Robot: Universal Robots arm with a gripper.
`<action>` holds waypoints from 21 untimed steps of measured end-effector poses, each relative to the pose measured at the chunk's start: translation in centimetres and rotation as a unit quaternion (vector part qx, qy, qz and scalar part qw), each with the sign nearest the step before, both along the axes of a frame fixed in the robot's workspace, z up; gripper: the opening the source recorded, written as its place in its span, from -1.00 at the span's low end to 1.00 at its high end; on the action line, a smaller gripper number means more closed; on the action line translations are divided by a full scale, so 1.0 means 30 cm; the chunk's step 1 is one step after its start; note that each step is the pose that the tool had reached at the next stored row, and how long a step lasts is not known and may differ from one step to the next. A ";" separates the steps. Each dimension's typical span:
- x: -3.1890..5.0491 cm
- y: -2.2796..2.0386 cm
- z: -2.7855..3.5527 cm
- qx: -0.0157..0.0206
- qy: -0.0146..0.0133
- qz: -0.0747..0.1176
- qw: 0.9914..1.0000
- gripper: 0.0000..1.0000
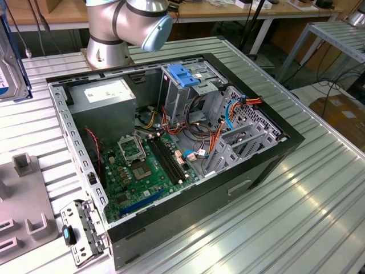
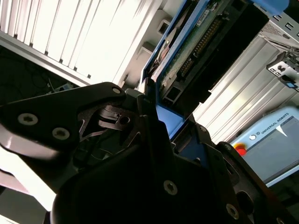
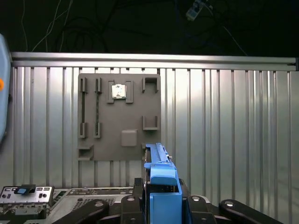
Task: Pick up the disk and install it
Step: 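Pick up the disk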
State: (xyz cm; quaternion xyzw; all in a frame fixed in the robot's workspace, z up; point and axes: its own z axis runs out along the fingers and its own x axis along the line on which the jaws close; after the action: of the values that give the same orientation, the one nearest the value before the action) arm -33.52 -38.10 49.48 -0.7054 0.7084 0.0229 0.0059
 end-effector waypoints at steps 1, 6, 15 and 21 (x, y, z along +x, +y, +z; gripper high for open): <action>0.010 0.000 0.000 0.000 0.000 0.000 1.000 -0.26; 0.049 0.000 -0.001 0.000 0.000 0.000 1.000 -0.26; 0.096 0.000 -0.002 0.000 0.000 0.000 1.000 -0.26; 0.133 0.000 -0.003 0.000 0.000 0.000 1.000 -0.26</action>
State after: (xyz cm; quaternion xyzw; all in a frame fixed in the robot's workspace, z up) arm -29.53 -38.11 49.38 -0.7055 0.7084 0.0227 0.0057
